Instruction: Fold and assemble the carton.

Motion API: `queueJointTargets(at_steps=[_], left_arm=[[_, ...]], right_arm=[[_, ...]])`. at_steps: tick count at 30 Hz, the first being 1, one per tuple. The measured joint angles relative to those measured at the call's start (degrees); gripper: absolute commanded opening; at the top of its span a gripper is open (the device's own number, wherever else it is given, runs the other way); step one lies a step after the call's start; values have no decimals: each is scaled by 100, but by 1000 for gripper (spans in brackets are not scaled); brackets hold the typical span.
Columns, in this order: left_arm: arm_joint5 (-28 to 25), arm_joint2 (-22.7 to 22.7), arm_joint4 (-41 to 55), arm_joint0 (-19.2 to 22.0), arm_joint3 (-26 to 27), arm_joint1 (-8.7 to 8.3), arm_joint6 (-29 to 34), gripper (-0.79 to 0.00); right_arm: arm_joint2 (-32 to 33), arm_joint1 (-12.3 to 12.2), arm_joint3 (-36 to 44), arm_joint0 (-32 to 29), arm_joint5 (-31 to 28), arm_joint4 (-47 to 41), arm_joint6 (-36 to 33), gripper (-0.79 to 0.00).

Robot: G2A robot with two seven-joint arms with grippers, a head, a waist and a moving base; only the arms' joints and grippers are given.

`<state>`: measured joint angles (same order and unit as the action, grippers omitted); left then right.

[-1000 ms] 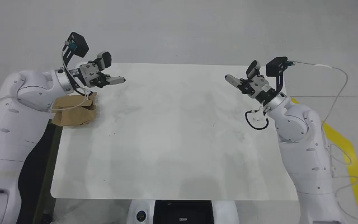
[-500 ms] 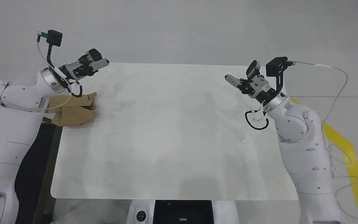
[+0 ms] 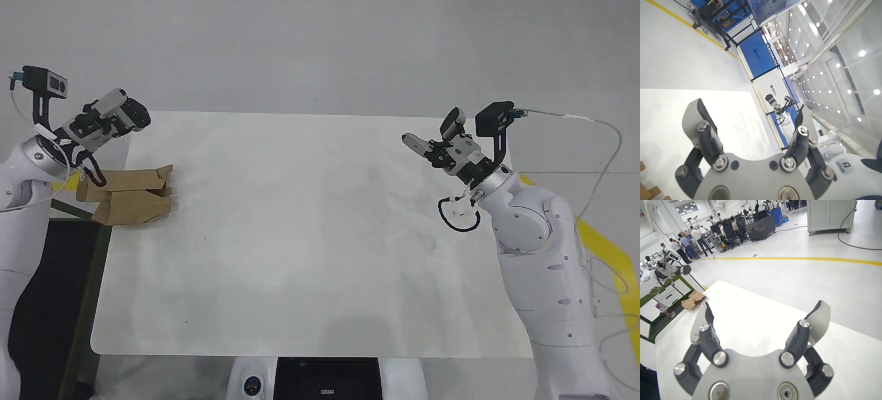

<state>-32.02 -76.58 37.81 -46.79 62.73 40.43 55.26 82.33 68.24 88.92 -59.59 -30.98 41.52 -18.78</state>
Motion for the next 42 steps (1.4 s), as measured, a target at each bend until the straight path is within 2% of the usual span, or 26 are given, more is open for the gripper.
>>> queueJointTargets(at_steps=[6, 13, 23, 29, 34, 42], left_arm=[[-32, -509, -222, -291, -391, -119, -48, 0], [248, -1272, -322, -1013, -918, -275, -590, 0], [584, -2125, -641, -2008, -1182, -396, -1650, 0], [899, -2245, -689, -2463, -1151, -349, -2122, 0], [1103, -2102, -728, -2658, -1037, -259, -2314, 0], [1385, -1612, -685, -2464, -1288, -60, -2367, 0]], right_arm=[[0, 0, 0, 0, 0, 0, 0, 0], [0, 0, 0, 0, 0, 0, 0, 0], [0, 0, 0, 0, 0, 0, 0, 0], [0, 0, 0, 0, 0, 0, 0, 0], [0, 0, 0, 0, 0, 0, 0, 0], [0, 0, 0, 0, 0, 0, 0, 0]])
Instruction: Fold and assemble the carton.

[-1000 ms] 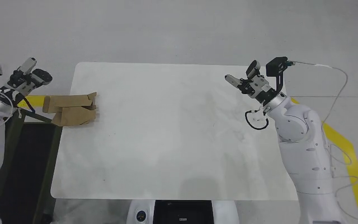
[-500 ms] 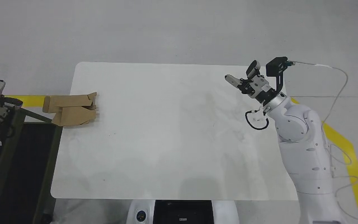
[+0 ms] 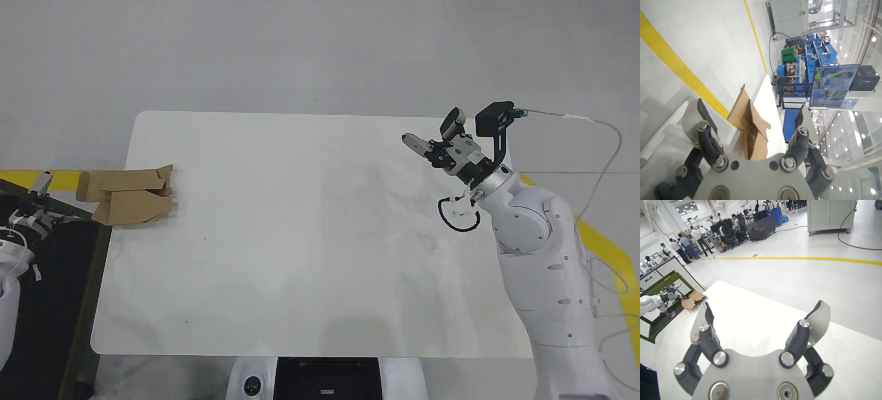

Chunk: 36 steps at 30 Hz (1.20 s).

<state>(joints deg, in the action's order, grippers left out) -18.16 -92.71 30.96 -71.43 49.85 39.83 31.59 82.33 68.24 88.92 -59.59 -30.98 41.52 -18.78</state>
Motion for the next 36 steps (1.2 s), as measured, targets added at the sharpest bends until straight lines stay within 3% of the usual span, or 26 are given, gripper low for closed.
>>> queueJointTargets(at_steps=[10, 11, 13, 14, 18, 29, 36], left_arm=[[-169, 578, 170, 769, -803, 280, 405, 0], [-183, 618, 177, 846, -885, 304, 425, -46], [-223, 705, 201, 1022, -1069, 359, 490, -215], [-241, 743, 193, 1095, -1148, 381, 514, -397], [-312, 836, 263, 1366, -1480, 468, 605, -785], [-599, 986, 322, 1914, -2231, 659, 882, -785], [-944, 814, 386, 2244, -2337, 640, 1077, -785]], right_arm=[[0, 0, 0, 0, 0, 0, 0, 0], [0, 0, 0, 0, 0, 0, 0, 0], [0, 0, 0, 0, 0, 0, 0, 0], [0, 0, 0, 0, 0, 0, 0, 0], [0, 0, 0, 0, 0, 0, 0, 0], [0, 0, 0, 0, 0, 0, 0, 0], [0, 0, 0, 0, 0, 0, 0, 0]])
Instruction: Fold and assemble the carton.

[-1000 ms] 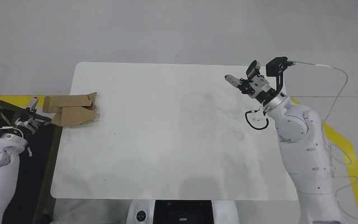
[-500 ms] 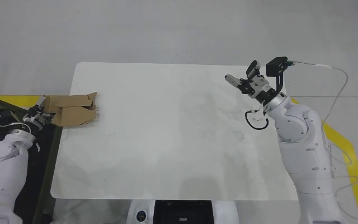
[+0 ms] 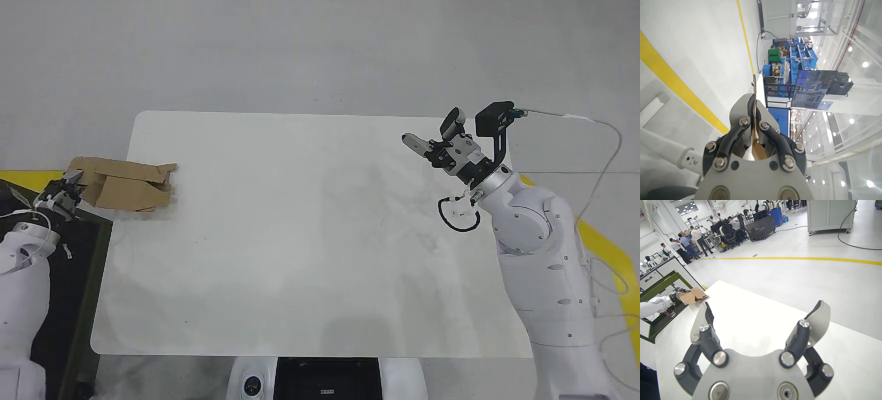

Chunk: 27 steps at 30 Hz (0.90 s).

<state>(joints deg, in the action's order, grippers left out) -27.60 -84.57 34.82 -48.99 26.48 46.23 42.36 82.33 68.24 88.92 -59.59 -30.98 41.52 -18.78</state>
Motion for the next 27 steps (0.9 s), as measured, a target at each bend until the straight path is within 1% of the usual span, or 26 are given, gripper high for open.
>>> queueJointTargets(at_steps=[4, 8, 14, 21, 27], left_arm=[[-115, -134, -82, 246, 158, -70, 244, -785], [-150, -221, -100, 457, 383, -105, 458, -785], [-4, -201, -238, 733, 936, -124, 920, -785], [45, 72, -553, 1073, 1415, -78, 1544, -785], [-6, 522, -632, 1453, 1604, 62, 2184, -785]], right_arm=[[0, 0, 0, 0, 0, 0, 0, 0], [0, 0, 0, 0, 0, 0, 0, 0], [0, 0, 0, 0, 0, 0, 0, 0], [0, 0, 0, 0, 0, 0, 0, 0], [0, 0, 0, 0, 0, 0, 0, 0]])
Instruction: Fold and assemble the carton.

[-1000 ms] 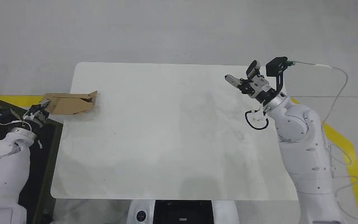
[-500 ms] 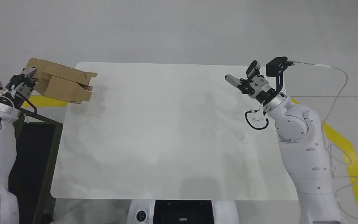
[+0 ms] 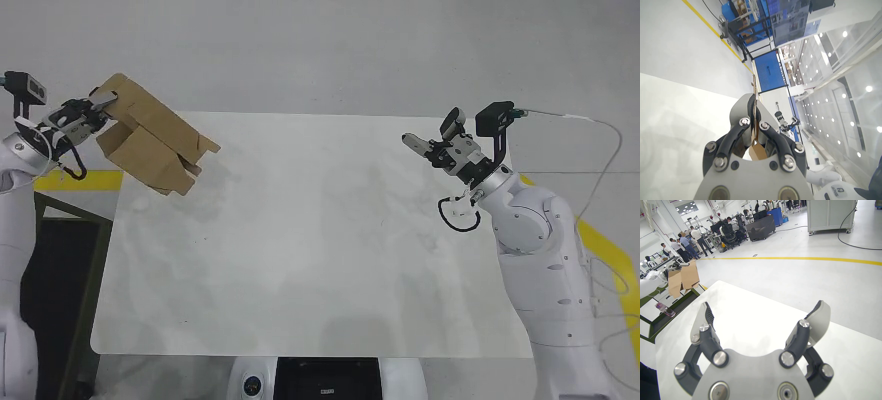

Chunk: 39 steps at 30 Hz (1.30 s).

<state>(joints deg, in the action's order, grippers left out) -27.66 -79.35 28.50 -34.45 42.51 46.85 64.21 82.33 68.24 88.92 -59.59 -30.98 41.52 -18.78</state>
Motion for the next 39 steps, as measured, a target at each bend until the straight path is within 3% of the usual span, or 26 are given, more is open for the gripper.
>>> queueJointTargets(at_steps=[12, 18, 28, 39], left_arm=[[-156, 1139, 196, 670, 18, 449, 1099, -785], [-179, 1630, 317, 816, 231, 638, 1064, -785], [-239, 2303, 540, 944, 641, 834, 1005, -785], [-245, 2848, 914, 974, 976, 1006, 999, -785]], right_arm=[[-15, -2, 4, -69, 71, -92, -57, 0], [-252, 4, -193, 83, -1, -1162, -924, 0], [-1260, 139, -864, 840, 77, -3625, -2730, 0], [-2240, 360, -1361, 1505, -81, -4735, -3303, 0]])
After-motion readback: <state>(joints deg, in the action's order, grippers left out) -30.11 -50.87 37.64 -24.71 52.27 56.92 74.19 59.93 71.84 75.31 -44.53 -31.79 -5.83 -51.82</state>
